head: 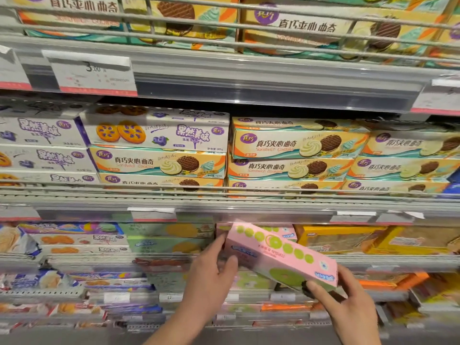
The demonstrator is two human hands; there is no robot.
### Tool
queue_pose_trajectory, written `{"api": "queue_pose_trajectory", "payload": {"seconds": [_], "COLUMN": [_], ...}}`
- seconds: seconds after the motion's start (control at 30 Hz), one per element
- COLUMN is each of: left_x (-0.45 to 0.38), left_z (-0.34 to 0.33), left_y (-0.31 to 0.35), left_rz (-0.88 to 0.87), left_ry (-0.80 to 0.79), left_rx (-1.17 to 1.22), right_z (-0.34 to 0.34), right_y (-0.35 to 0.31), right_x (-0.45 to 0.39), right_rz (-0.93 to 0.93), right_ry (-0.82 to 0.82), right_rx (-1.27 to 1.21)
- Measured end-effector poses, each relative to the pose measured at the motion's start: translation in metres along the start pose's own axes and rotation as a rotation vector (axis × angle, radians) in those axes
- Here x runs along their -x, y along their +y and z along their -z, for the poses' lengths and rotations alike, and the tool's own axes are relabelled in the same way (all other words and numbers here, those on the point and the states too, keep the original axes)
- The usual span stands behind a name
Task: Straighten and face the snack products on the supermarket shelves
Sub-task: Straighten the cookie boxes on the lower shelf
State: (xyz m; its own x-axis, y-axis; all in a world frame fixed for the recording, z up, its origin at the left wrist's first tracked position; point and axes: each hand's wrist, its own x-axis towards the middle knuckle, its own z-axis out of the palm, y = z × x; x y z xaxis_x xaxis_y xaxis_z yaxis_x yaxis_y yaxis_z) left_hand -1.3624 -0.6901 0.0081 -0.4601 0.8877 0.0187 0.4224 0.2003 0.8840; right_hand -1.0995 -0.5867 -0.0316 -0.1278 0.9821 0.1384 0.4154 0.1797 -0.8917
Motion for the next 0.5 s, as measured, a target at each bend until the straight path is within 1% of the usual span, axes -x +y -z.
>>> {"api": "queue_pose_trajectory", "payload": {"seconds": [0.07, 0.1, 0.23, 0.3, 0.33, 0.37, 0.5], "left_x": [-0.007, -0.009, -0.011, -0.011, -0.011, -0.012, -0.011], "left_z": [-0.002, -0.004, -0.018, -0.023, -0.025, -0.027, -0.022], "left_y": [-0.001, -0.004, -0.019, -0.027, -0.032, -0.035, -0.03], "left_rz": [-0.036, -0.066, -0.104, -0.144, -0.178, -0.198, -0.116], "left_ry": [-0.003, -0.007, -0.109, -0.104, -0.07, -0.034, -0.046], "left_rx": [-0.08, -0.158, -0.483, -0.624, -0.668, -0.67, -0.494], "right_z": [0.005, 0.007, 0.014, 0.015, 0.015, 0.014, 0.007], "right_y": [0.006, 0.007, 0.011, 0.011, 0.01, 0.008, -0.001], "right_x": [-0.003, -0.004, -0.008, -0.011, -0.013, -0.015, -0.02], "right_rz": [-0.009, -0.006, -0.003, -0.006, -0.002, 0.007, 0.022], "right_ry": [0.024, 0.034, 0.035, 0.027, 0.026, 0.021, 0.001], "right_rx": [0.007, 0.008, 0.014, 0.004, 0.006, 0.004, -0.02]}}
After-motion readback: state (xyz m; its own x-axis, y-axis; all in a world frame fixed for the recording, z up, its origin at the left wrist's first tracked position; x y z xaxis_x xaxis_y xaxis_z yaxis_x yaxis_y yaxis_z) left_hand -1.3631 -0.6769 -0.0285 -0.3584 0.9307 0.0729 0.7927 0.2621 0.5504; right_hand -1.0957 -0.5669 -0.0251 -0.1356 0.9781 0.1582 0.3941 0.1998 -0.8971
